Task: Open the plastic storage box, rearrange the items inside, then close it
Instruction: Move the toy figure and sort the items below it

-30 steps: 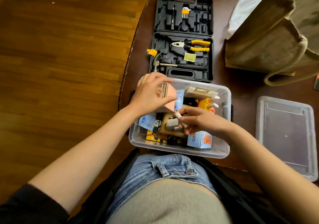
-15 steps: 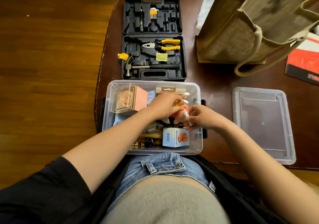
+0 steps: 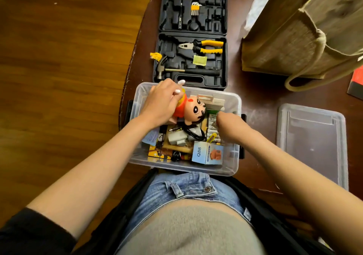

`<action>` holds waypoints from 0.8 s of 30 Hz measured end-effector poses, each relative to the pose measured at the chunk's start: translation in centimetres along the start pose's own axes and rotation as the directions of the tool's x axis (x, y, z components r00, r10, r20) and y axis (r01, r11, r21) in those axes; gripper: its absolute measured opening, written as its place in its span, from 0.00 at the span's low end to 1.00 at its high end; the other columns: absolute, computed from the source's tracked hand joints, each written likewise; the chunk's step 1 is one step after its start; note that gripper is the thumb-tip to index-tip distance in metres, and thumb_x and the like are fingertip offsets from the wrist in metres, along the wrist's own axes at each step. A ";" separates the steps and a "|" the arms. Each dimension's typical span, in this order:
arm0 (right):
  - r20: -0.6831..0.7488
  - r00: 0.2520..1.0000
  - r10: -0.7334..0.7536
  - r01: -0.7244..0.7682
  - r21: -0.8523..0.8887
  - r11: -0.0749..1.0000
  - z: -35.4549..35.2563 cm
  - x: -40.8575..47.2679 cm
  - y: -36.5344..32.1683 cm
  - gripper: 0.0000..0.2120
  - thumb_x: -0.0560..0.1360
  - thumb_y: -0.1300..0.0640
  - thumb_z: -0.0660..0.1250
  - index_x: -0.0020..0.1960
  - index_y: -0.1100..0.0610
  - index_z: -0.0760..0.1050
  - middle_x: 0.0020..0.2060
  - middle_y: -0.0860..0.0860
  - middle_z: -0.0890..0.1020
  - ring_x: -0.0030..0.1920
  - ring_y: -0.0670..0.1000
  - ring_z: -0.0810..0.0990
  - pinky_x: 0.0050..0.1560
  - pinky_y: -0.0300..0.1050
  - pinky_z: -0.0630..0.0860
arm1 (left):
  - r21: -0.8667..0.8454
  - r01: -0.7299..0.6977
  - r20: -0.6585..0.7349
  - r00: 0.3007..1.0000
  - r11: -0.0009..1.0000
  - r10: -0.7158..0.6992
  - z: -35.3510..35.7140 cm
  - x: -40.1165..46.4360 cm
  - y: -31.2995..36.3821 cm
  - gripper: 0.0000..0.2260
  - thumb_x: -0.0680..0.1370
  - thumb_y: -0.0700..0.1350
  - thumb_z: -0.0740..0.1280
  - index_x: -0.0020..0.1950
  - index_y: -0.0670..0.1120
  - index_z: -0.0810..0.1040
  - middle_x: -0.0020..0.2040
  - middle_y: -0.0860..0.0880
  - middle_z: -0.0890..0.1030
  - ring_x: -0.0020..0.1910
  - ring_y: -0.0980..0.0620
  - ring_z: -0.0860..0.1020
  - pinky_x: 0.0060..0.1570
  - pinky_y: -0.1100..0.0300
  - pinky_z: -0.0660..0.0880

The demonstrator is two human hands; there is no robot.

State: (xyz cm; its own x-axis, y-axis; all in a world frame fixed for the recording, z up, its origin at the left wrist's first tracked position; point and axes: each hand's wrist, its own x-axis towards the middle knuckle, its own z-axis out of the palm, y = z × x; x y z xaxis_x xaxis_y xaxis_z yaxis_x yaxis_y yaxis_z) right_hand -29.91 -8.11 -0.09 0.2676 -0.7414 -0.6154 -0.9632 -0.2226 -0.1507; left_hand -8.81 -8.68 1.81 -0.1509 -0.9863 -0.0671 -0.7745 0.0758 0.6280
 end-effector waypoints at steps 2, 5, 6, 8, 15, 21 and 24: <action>-0.045 0.999 0.020 -0.022 -0.038 0.999 0.3 0.6 -0.4 0.07 0.74 0.71 0.59 0.51 0.65 0.69 0.45 0.61 0.79 0.37 0.57 0.71 0.35 0.46 0.68 | -0.013 0.045 -0.039 0.998 0.999 -0.046 -0.2 -0.2 -0.6 0.08 0.81 0.41 0.59 0.50 0.39 0.77 0.50 0.43 0.76 0.54 0.44 0.74 0.57 0.47 0.68; -0.128 0.991 0.046 -0.055 -0.070 0.996 0.9 1.5 -1.0 0.09 0.73 0.72 0.60 0.52 0.65 0.70 0.45 0.60 0.80 0.35 0.57 0.72 0.32 0.46 0.66 | -0.034 0.094 -0.064 0.993 0.995 -0.096 -0.4 -0.5 -1.2 0.10 0.82 0.41 0.57 0.51 0.40 0.78 0.50 0.45 0.76 0.54 0.45 0.74 0.57 0.50 0.66; -0.138 0.990 0.043 -0.055 -0.086 0.995 1.2 1.9 -1.1 0.09 0.73 0.72 0.60 0.52 0.65 0.71 0.45 0.60 0.80 0.36 0.57 0.74 0.32 0.46 0.66 | -0.041 0.091 -0.055 0.994 0.995 -0.093 -0.4 -0.6 -1.4 0.11 0.82 0.41 0.57 0.49 0.41 0.79 0.50 0.45 0.75 0.55 0.45 0.73 0.57 0.50 0.67; -0.135 0.991 0.014 -0.033 -0.144 0.989 2.1 2.6 -1.2 0.11 0.73 0.72 0.59 0.52 0.64 0.73 0.45 0.59 0.82 0.40 0.58 0.80 0.32 0.45 0.68 | -0.053 0.079 -0.033 0.996 0.996 -0.081 -0.4 -0.7 -1.7 0.11 0.82 0.41 0.58 0.48 0.42 0.80 0.50 0.44 0.76 0.55 0.45 0.73 0.58 0.48 0.68; -0.114 0.993 -0.036 -0.016 -0.424 0.905 3.3 4.5 -1.3 0.14 0.75 0.70 0.58 0.54 0.59 0.78 0.50 0.53 0.82 0.48 0.54 0.82 0.33 0.43 0.71 | -0.094 0.038 -0.044 0.998 0.995 -0.042 -0.5 -0.7 -2.2 0.08 0.79 0.43 0.64 0.51 0.42 0.81 0.49 0.44 0.76 0.54 0.47 0.73 0.58 0.47 0.69; -0.111 0.993 -0.032 -0.020 -0.439 0.898 3.7 5.1 -0.8 0.13 0.76 0.69 0.59 0.54 0.58 0.77 0.49 0.52 0.82 0.47 0.52 0.82 0.33 0.42 0.71 | -0.118 0.032 -0.061 0.997 0.993 -0.039 -0.4 -0.7 -2.3 0.08 0.79 0.42 0.64 0.52 0.42 0.82 0.50 0.44 0.77 0.56 0.46 0.73 0.60 0.45 0.68; -0.115 0.993 0.009 -0.048 -0.339 0.940 4.1 5.2 -0.8 0.15 0.75 0.70 0.58 0.59 0.62 0.73 0.50 0.55 0.82 0.47 0.55 0.83 0.34 0.44 0.71 | -0.129 0.036 -0.056 0.998 0.991 -0.043 -0.4 -0.7 -2.4 0.08 0.79 0.42 0.64 0.53 0.43 0.82 0.50 0.45 0.77 0.57 0.47 0.73 0.60 0.45 0.68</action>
State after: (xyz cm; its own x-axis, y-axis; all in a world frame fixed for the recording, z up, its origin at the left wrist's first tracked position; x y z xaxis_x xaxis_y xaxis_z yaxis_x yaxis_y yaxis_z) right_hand -27.80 -9.17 -6.37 0.2603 -0.8115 -0.5232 -0.9093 -0.3882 0.1496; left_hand -6.60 -8.25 0.70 -0.0828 -0.9953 -0.0507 -0.6938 0.0210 0.7199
